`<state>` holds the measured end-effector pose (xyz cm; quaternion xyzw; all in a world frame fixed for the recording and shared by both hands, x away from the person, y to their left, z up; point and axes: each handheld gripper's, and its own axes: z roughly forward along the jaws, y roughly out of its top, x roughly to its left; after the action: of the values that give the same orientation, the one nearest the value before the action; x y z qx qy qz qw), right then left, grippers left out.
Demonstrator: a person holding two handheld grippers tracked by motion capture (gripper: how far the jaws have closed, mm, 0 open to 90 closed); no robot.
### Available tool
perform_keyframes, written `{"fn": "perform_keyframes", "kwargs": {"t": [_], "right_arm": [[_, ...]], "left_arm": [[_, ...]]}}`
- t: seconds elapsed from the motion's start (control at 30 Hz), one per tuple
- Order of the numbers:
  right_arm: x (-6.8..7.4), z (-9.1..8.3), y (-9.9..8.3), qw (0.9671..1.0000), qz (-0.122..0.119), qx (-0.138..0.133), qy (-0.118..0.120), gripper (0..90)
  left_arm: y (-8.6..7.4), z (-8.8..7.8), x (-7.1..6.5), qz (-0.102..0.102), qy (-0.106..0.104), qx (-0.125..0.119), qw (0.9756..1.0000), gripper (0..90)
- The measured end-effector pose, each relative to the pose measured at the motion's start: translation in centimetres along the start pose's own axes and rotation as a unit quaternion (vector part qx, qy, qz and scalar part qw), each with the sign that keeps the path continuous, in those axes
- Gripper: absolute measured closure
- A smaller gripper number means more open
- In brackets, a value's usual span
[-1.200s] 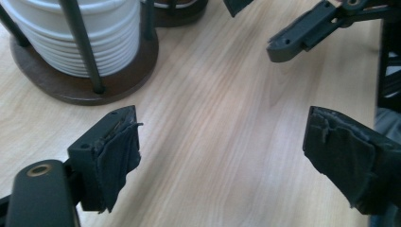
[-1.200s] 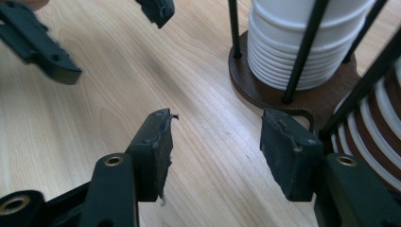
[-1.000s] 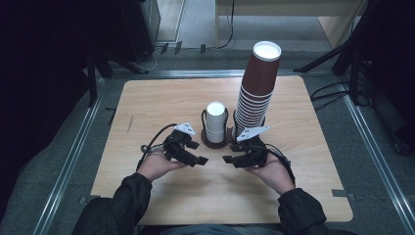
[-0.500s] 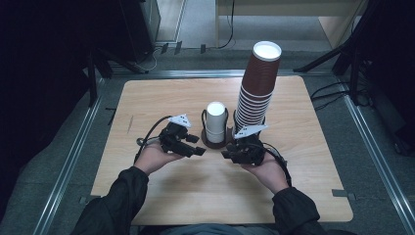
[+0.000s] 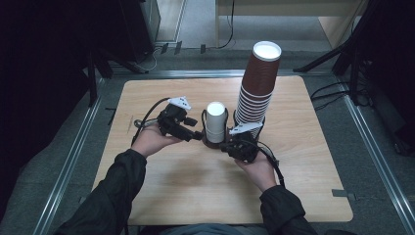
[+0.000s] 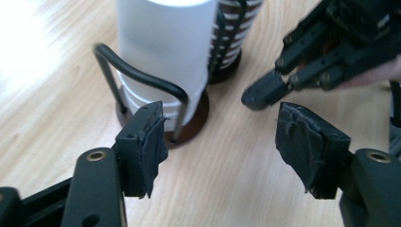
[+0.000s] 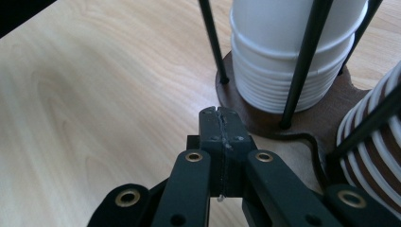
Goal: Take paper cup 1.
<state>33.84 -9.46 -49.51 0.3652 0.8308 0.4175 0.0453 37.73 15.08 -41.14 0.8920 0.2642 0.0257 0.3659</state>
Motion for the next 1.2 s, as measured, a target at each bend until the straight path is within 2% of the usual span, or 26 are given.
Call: {"fn": "perform_keyframes", "kwargs": {"t": [0.03, 0.1, 0.13, 0.23, 0.3, 0.43, 0.47, 0.53, 0.63, 0.87, 0.93, 1.03, 1.2], "right_arm": [[0.0, 0.2, 0.0, 1.0, 0.006, -0.006, 0.001, 89.8], [0.1, 0.6, 0.1, 0.9999, 0.004, -0.011, -0.01, 89.8], [0.2, 0.7, 0.1, 0.9997, 0.002, -0.013, -0.018, 89.8], [0.3, 1.0, 0.3, 0.9992, 0.018, -0.027, -0.023, 89.8], [0.3, 1.2, 0.4, 0.9988, 0.022, -0.032, -0.03, 89.8], [0.6, 1.5, 0.6, 0.9983, 0.022, -0.035, -0.042, 89.8], [0.8, 1.7, 0.6, 0.9976, 0.022, -0.04, -0.052, 89.8], [1.0, 2.0, 0.4, 0.9962, 0.031, -0.048, -0.065, 89.8], [1.3, 2.4, 0.2, 0.9948, 0.041, -0.055, -0.076, 89.8], [1.3, 2.9, 0.5, 0.9929, 0.042, -0.072, -0.084, 89.7], [1.2, 3.0, 0.5, 0.9927, 0.033, -0.073, -0.091, 89.6], [1.0, 3.3, 0.3, 0.9923, 0.044, -0.072, -0.091, 89.6], [1.3, 3.6, 0.3, 0.9913, 0.038, -0.084, -0.094, 89.0]], "left_arm": [[0.3, 0.0, 0.2, 0.004, 0.001, 0.002, 1.0, 33.3], [0.7, 0.0, 0.4, 0.005, -0.001, 0.003, 1.0, 33.0], [1.3, 0.0, 0.6, 0.006, -0.002, 0.004, 1.0, 32.6], [2.0, 0.1, 0.9, 0.012, -0.003, 0.005, 0.9999, 30.4], [3.0, 0.4, 1.2, 0.013, 0.003, 0.006, 0.9999, 29.0], [3.9, 0.7, 1.4, 0.018, 0.007, 0.003, 0.9998, 26.9], [4.5, 0.9, 1.5, 0.02, 0.01, 0.002, 0.9997, 26.9], [5.0, 1.1, 1.5, 0.023, 0.003, 0.001, 0.9997, 26.8], [5.5, 1.4, 1.6, 0.033, 0.009, 0.015, 0.9993, 26.7], [6.3, 1.9, 1.8, 0.036, 0.005, 0.017, 0.9992, 26.5], [6.4, 2.3, 1.7, 0.04, 0.009, 0.019, 0.999, 26.3], [6.4, 2.9, 1.6, 0.046, 0.016, 0.028, 0.9984, 26.3], [6.4, 3.3, 1.5, 0.046, 0.027, 0.026, 0.9982, 29.5]]}}
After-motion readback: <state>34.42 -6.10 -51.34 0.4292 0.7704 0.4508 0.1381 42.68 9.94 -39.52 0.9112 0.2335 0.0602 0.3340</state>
